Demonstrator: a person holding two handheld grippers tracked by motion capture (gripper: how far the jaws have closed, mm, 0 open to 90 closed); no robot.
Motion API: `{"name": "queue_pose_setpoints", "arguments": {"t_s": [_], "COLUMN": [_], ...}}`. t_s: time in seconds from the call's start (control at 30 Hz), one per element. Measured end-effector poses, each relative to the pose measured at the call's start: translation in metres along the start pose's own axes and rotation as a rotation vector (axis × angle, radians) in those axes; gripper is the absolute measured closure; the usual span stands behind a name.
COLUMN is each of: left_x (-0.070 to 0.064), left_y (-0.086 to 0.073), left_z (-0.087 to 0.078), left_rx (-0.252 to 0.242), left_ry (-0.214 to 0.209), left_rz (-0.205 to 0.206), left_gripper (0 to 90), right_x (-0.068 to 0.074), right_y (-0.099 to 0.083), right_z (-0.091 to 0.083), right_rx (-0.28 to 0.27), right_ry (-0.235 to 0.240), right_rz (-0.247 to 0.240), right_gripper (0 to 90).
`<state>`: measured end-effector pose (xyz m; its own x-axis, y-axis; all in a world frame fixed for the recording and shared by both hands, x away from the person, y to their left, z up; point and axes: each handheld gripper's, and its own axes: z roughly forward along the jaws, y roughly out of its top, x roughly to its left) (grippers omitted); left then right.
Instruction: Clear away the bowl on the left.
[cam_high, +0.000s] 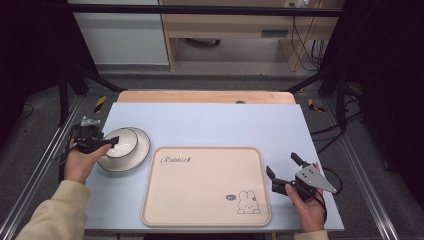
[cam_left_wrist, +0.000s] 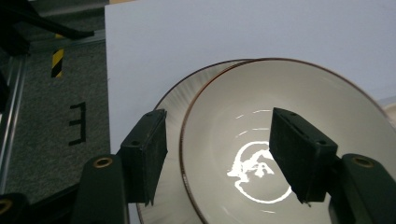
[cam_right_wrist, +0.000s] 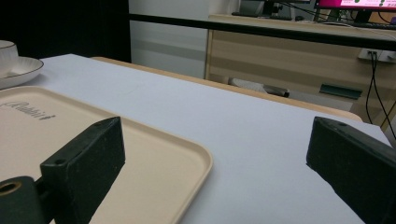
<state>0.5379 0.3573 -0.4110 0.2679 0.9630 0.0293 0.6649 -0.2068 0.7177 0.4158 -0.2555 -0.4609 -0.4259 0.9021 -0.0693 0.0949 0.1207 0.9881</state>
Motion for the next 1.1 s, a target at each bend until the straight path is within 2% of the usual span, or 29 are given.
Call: {"name": "queue_pose_setpoints", "arguments": {"t_s": [0.1, 0.2, 0.23, 0.37, 0.5, 0.77, 0.87, 0.9, 1.03, 1.1], "left_x": [0.005, 0.009, 0.011, 0.017, 0.020, 0.025, 0.026, 0.025, 0.027, 0.027], "left_y": [-0.001, -0.003, -0.003, -0.004, -0.004, -0.006, -0.006, -0.006, -0.006, -0.007], "left_z": [0.005, 0.009, 0.010, 0.016, 0.019, 0.027, 0.028, 0.028, 0.026, 0.025], "left_rx": [0.019, 0.038, 0.046, 0.078, 0.085, 0.158, 0.163, 0.163, 0.166, 0.165], "left_ry": [-0.011, -0.001, -0.012, -0.050, -0.073, -0.081, -0.109, -0.107, -0.126, -0.124], "left_rz": [-0.029, -0.052, -0.065, -0.133, -0.200, -0.219, -0.223, -0.221, -0.256, -0.255], "left_gripper": [40.9, 44.4, 46.2, 53.0, 60.3, 72.5, 78.2, 80.8, 83.0, 83.2], "right_x": [-0.001, -0.001, -0.001, -0.001, -0.002, -0.001, -0.001, -0.001, -0.001, -0.002], "right_y": [0.000, -0.001, -0.001, 0.000, 0.000, 0.000, 0.000, -0.001, -0.001, -0.001], "right_z": [-0.001, 0.000, 0.000, 0.000, -0.001, 0.000, 0.000, 0.000, 0.000, -0.001], "right_rx": [-0.002, 0.004, 0.006, 0.000, 0.000, 0.000, -0.001, 0.005, 0.004, 0.005], "right_ry": [-0.002, 0.001, 0.002, 0.000, 0.001, 0.007, 0.005, 0.005, 0.007, 0.004], "right_rz": [0.005, 0.007, 0.007, 0.005, 0.004, 0.002, 0.006, 0.010, 0.009, 0.009], "right_gripper": [4.6, 4.6, 4.6, 4.6, 4.6, 4.5, 4.5, 4.5, 4.5, 4.5]}}
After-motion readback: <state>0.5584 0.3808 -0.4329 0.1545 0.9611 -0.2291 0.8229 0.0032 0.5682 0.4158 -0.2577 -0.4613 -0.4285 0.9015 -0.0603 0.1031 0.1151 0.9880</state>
